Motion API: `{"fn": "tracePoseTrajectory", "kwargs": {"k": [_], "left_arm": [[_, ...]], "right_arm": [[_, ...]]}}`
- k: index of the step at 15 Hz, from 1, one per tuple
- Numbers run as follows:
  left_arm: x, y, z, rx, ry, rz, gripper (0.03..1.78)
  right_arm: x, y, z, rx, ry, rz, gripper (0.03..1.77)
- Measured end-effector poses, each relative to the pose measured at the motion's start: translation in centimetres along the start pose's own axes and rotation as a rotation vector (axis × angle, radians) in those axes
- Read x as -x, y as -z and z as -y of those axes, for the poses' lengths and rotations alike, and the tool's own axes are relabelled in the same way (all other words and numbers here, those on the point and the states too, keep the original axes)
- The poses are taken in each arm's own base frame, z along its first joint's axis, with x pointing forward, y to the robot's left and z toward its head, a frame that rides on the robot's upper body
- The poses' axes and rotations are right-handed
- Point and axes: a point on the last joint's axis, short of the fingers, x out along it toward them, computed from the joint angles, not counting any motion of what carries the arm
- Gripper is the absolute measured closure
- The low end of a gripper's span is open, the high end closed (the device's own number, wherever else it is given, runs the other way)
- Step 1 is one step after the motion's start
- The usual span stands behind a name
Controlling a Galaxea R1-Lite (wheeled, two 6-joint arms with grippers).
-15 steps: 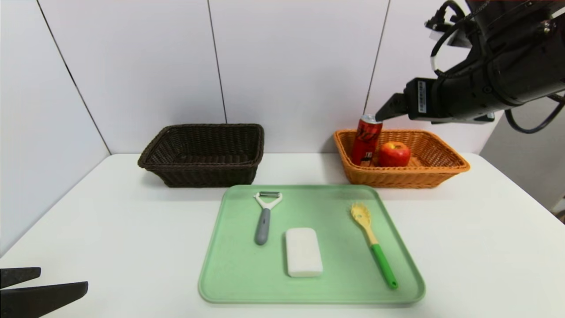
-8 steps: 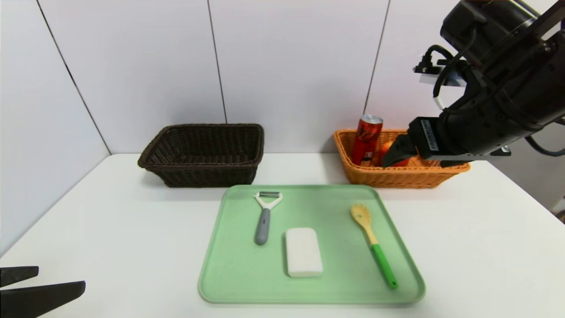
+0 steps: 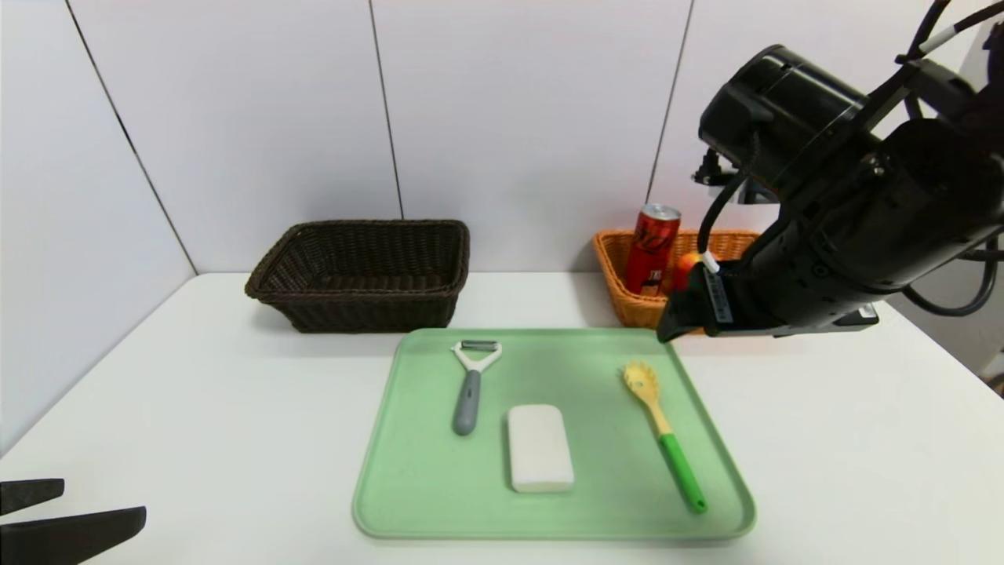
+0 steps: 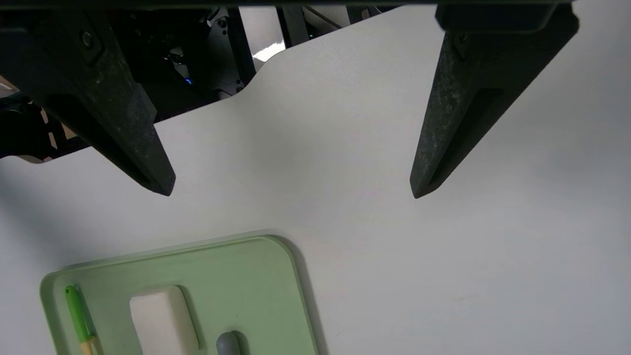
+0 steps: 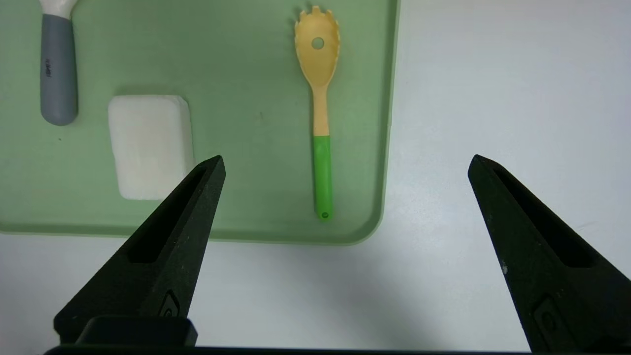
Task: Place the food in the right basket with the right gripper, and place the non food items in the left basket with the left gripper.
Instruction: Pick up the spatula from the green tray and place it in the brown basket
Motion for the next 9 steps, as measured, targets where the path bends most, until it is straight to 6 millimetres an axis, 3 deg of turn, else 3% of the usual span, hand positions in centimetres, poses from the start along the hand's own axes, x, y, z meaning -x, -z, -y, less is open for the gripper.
{"fn": "tracePoseTrajectory", "kwargs": {"k": [4,9], "left_arm": [[0.1,0.2,0.0,-0.001,0.001,0.004,0.12],[0.1,0.5,-0.1,-0.001,0.001,-0.001,0.12]], "right_arm": [[-1.9,1.1,-0.4,0.024,0.11,-0.03,0.1],[-3.9,2.4,-1.1,0.066,0.098,-0.137,0.1]]}}
